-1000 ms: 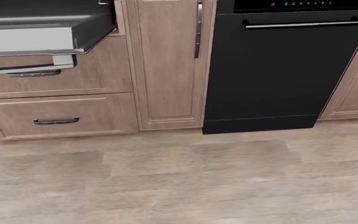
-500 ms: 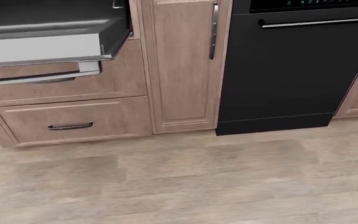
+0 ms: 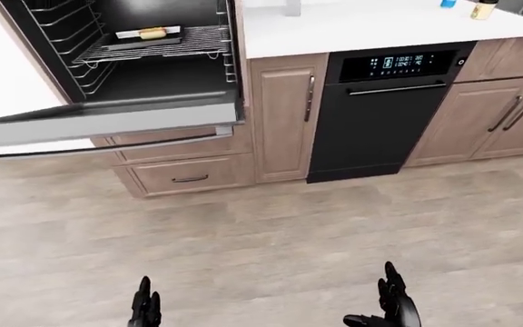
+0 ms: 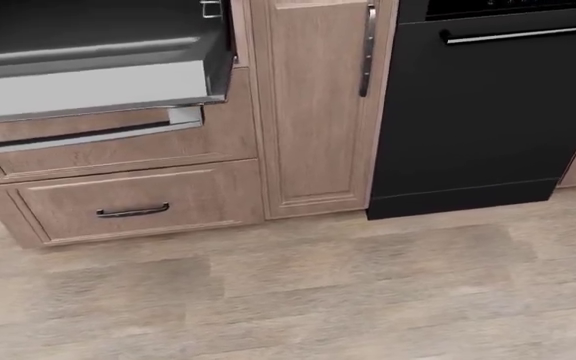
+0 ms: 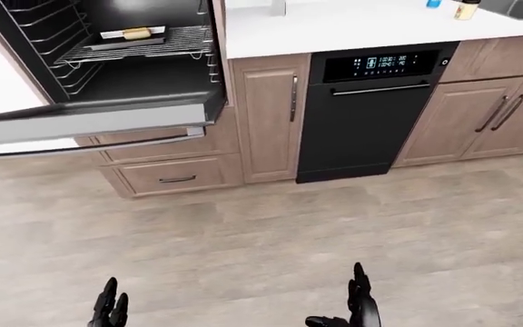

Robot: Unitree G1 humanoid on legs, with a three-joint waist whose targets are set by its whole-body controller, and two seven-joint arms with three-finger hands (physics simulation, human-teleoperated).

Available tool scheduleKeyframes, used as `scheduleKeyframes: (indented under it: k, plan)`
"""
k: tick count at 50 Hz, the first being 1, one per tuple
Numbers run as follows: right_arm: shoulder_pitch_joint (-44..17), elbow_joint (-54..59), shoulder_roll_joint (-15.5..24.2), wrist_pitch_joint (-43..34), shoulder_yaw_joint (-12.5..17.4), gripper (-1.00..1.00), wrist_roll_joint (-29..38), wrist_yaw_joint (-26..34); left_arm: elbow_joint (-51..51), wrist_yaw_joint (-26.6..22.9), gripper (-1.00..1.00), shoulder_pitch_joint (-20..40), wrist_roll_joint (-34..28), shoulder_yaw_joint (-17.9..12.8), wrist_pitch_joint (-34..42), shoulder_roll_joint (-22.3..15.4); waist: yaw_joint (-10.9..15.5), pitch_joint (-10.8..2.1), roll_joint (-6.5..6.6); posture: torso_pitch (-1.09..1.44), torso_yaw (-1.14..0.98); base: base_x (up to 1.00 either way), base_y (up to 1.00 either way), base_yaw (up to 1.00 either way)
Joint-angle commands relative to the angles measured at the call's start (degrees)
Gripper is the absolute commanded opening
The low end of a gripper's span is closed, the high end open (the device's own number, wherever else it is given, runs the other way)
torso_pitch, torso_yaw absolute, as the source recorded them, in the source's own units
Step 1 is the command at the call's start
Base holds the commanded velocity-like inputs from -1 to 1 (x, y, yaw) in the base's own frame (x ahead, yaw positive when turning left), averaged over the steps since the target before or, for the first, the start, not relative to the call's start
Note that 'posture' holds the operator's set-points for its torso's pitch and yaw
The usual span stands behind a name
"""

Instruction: Close the oven door.

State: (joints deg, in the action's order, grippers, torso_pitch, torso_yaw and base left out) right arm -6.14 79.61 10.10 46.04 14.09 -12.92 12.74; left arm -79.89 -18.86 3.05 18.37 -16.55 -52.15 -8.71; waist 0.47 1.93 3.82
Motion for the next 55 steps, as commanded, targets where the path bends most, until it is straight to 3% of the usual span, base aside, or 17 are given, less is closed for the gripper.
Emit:
scheduleKeyframes:
  k: [1,10,13,15,18,22,26,27,28,29,30,40,43,45,47,50,55]
  plan:
    - [-0.5,-1.3,1.5,1.8,0.6,1.00,-0.5,-0.1,1.0,-0.4,1.00,0.6,0.0,0.2,-1.7,0.0,-0.1,-0.60,-0.40,0.00,0.00,0.00,0.27,0.00]
    - [-0.2,-1.2,1.5,1.9,0.6,1.00,-0.3,-0.2,1.0,-0.4,1.00,0.6,0.1,0.1,-1.7,0.0,-0.7,-0.13,-5.64,0.00,0.00,0.00,0.27,0.00]
    - [-0.2,-1.2,1.5,1.9,0.6,1.00,-0.3,-0.3,1.0,-0.3,1.00,0.6,0.0,0.1,-1.6,0.0,-0.8,-0.52,-8.97,0.00,0.00,0.00,0.27,0.00]
    - [-0.2,-1.2,1.5,1.9,0.6,1.00,-0.2,-0.3,1.0,-0.3,1.00,0.6,0.1,0.1,-1.6,0.0,-1.4,-0.47,-7.13,0.00,0.00,0.00,0.27,0.00]
    - [-0.2,-1.2,1.5,1.9,0.6,1.00,-0.2,-0.3,1.0,-0.3,1.00,0.6,0.0,0.1,-1.6,0.0,-1.5,-0.78,-7.39,0.00,0.00,0.00,0.27,0.00]
    - [-0.3,-1.3,1.4,1.8,0.6,1.00,-0.2,-0.2,1.1,-0.5,1.00,1.1,0.3,0.3,-1.5,0.1,-1.2,-0.31,-5.56,0.00,0.00,0.00,0.28,0.00]
    - [-0.4,-1.3,1.5,1.8,0.6,1.00,-0.4,-0.1,1.0,-0.5,1.00,0.7,0.2,0.3,-1.6,0.0,-1.2,-0.37,-1.31,0.00,0.00,0.00,0.27,0.00]
    - [-0.3,-1.3,1.5,1.8,0.6,1.00,-0.4,-0.2,1.0,-0.5,1.00,0.7,0.1,0.3,-1.6,0.0,-1.1,-0.99,0.90,0.00,0.00,0.00,0.27,0.00]
    - [-0.3,-1.3,1.5,1.8,0.6,1.00,-0.4,-0.1,1.0,-0.4,1.00,0.7,0.1,0.3,-1.6,0.0,-1.4,-1.80,1.55,0.00,0.00,0.00,0.27,0.00]
    - [-0.3,-1.3,1.5,1.8,0.6,1.00,-0.3,-0.2,1.0,-0.4,1.00,0.7,0.1,0.3,-1.6,0.0,-0.5,-0.93,-0.06,0.00,0.00,0.00,0.27,0.00]
    - [-0.3,-1.3,1.5,1.8,0.6,1.00,-0.4,-0.1,1.0,-0.3,1.00,0.7,0.0,0.4,-1.6,0.0,-0.8,-0.38,-0.04,0.00,0.00,0.00,0.27,0.00]
    - [-0.2,-1.2,1.5,1.7,0.6,1.00,-0.2,-0.2,1.1,-0.2,1.00,0.7,-0.1,0.4,-1.6,0.1,-0.8,-0.14,-5.71,0.00,0.00,0.00,0.27,0.00]
    - [-0.3,-1.3,1.5,1.7,0.6,1.00,-0.2,-0.2,1.0,-0.3,1.00,0.6,0.0,0.4,-1.5,0.1,-0.9,-0.61,-9.23,0.00,0.00,0.00,0.28,0.00]
    - [-0.3,-1.3,1.6,1.7,0.6,1.00,-0.3,-0.2,1.0,-0.3,1.00,0.6,0.0,0.4,-1.5,0.1,-1.5,-0.39,-7.20,0.00,0.00,0.00,0.28,0.00]
    - [-0.3,-1.3,1.6,1.6,0.7,1.00,-0.4,-0.1,1.0,-0.4,1.00,0.7,0.0,0.3,-1.5,0.0,-1.5,-0.53,-7.51,0.00,0.00,0.00,0.28,0.00]
    - [-0.3,-1.3,1.6,1.6,0.7,1.00,-0.4,-0.1,1.0,-0.4,1.00,0.7,0.0,0.3,-1.5,0.0,-1.3,-0.64,-6.62,0.00,0.00,0.00,0.27,0.00]
    - [-0.3,-1.3,1.6,1.7,0.6,1.00,-0.4,-0.1,1.0,-0.4,1.00,0.6,0.1,0.3,-1.5,0.0,-1.2,-0.24,-2.35,0.00,0.00,0.00,0.27,0.00]
